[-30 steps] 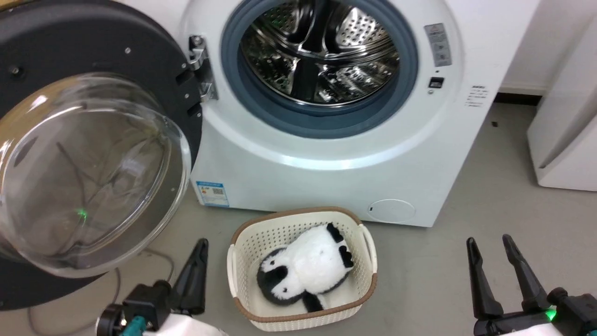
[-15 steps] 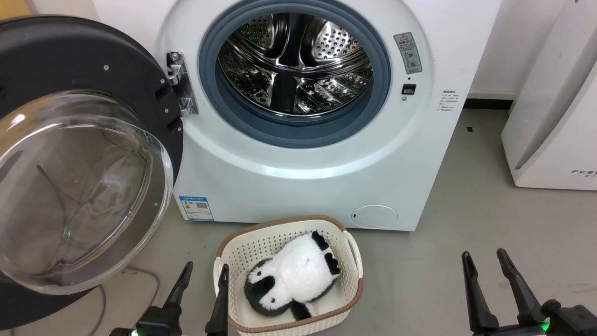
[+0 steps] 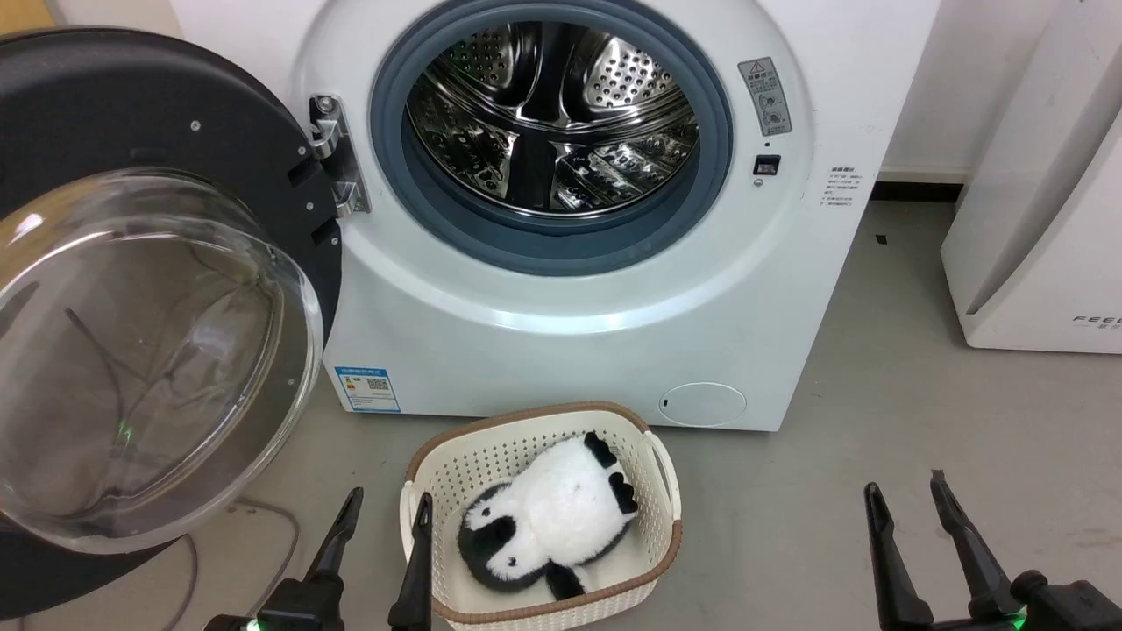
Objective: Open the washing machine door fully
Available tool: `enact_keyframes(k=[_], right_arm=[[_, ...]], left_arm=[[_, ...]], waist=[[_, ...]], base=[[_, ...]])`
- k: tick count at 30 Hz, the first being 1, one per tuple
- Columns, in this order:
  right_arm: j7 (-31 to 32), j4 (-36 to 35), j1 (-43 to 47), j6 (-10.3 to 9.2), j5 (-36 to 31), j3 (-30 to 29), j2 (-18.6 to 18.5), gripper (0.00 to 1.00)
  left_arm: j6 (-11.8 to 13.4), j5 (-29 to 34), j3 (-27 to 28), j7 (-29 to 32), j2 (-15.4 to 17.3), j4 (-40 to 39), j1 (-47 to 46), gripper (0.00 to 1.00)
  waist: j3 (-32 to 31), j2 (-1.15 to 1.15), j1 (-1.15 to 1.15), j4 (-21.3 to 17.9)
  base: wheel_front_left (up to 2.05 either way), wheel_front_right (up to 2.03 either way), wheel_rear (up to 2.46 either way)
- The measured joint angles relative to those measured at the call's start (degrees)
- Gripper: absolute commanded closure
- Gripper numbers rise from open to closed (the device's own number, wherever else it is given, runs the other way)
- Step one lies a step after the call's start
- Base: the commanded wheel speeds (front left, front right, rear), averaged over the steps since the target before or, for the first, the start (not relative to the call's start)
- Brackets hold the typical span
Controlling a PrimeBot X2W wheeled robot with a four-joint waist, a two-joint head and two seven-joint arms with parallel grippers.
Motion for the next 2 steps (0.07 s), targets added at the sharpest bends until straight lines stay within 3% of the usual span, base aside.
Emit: enact_keyframes(k=[2], right_arm=[[0.01, 0.08, 0.0, 0.0, -0.01, 0.01, 0.02, 0.0]], left_arm=[[0.0, 0.02, 0.12, 0.0, -0.01, -0.02, 0.0, 0.0]], waist=[[0.08, 0.0, 0.0, 0.02]], base=[[0.0, 0.0, 0.0]])
